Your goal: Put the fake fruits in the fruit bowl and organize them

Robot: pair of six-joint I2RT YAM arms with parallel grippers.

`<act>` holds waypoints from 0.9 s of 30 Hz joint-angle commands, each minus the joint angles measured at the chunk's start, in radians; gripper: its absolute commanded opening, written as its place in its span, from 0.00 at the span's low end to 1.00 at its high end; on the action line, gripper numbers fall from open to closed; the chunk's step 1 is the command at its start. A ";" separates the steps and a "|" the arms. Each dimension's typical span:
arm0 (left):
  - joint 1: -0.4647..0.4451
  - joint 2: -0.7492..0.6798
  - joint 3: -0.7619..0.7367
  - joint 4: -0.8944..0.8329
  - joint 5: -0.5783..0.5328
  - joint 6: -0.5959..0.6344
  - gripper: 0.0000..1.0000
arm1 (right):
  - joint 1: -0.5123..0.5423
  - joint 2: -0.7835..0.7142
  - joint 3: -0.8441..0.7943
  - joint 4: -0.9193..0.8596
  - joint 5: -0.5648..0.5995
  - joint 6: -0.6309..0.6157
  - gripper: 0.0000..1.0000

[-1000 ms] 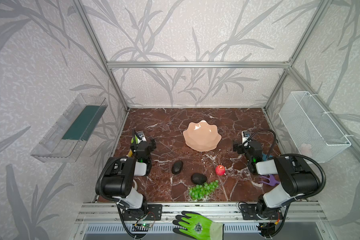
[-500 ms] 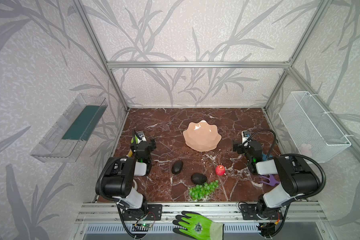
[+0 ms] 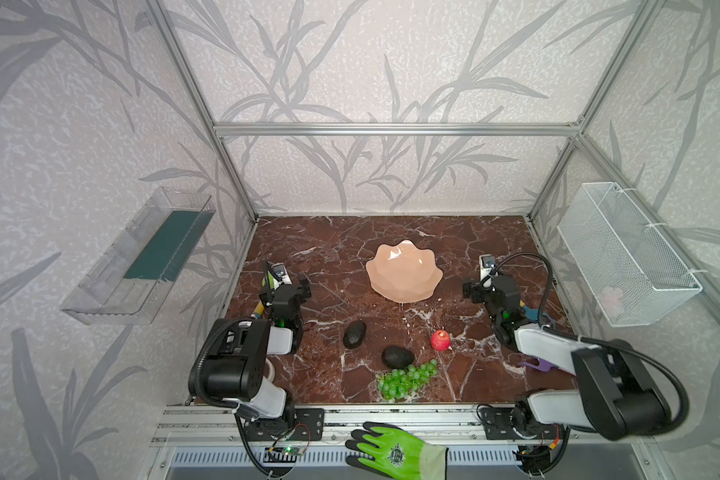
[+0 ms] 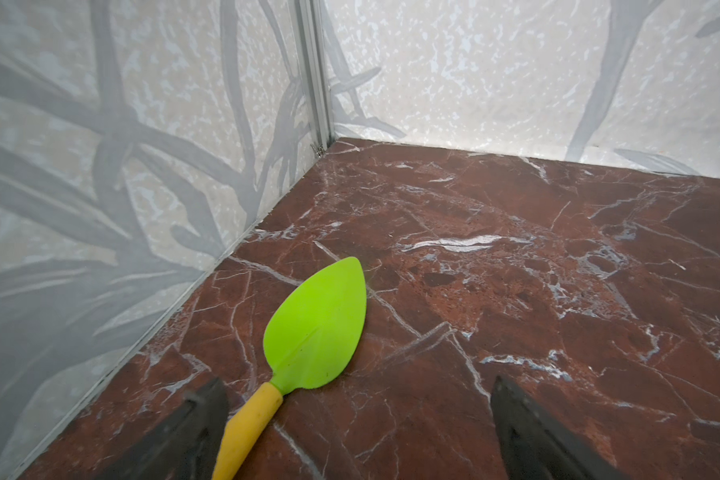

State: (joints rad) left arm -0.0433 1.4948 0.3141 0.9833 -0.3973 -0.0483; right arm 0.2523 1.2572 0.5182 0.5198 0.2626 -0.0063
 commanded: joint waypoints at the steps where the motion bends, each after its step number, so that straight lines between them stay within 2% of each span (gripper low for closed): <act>1: -0.041 -0.185 0.049 -0.195 -0.166 -0.002 0.99 | 0.000 -0.120 0.139 -0.353 -0.021 0.238 0.99; 2: -0.043 -0.251 0.094 -0.342 -0.207 -0.075 0.99 | -0.004 -0.136 0.144 -0.379 -0.063 0.329 0.99; 4: -0.041 -0.391 0.191 -0.597 -0.210 -0.254 0.99 | -0.033 -0.167 0.112 -0.359 -0.275 0.394 0.99; 6: -0.041 -0.482 0.209 -0.643 -0.123 -0.331 0.99 | -0.050 -0.189 0.052 -0.283 -0.421 0.433 0.99; 8: -0.040 -0.532 0.153 -0.515 -0.005 -0.325 0.99 | -0.046 -0.196 0.087 -0.396 -0.465 0.442 0.99; 10: -0.040 -0.560 0.166 -0.573 0.056 -0.443 0.99 | -0.007 -0.197 0.162 -0.592 -0.424 0.423 0.97; 12: -0.041 -0.550 0.258 -0.748 0.126 -0.517 0.97 | 0.048 -0.194 0.219 -0.753 -0.375 0.389 0.96; 14: -0.042 -0.521 0.356 -0.890 0.225 -0.519 0.94 | 0.098 -0.180 0.266 -0.900 -0.329 0.385 0.95; 16: -0.042 -0.493 0.418 -0.968 0.287 -0.508 0.93 | 0.132 -0.166 0.287 -0.999 -0.342 0.395 0.94; 21: -0.043 -0.484 0.454 -1.045 0.285 -0.528 0.93 | 0.253 -0.144 0.271 -1.094 -0.314 0.456 0.93; 27: -0.043 -0.495 0.434 -1.019 0.283 -0.529 0.93 | 0.419 -0.051 0.249 -1.107 -0.174 0.579 0.93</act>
State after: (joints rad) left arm -0.0853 1.0149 0.7490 -0.0044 -0.1226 -0.5529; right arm 0.6292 1.1793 0.7834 -0.5285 0.0093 0.4927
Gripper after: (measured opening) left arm 0.932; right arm 0.928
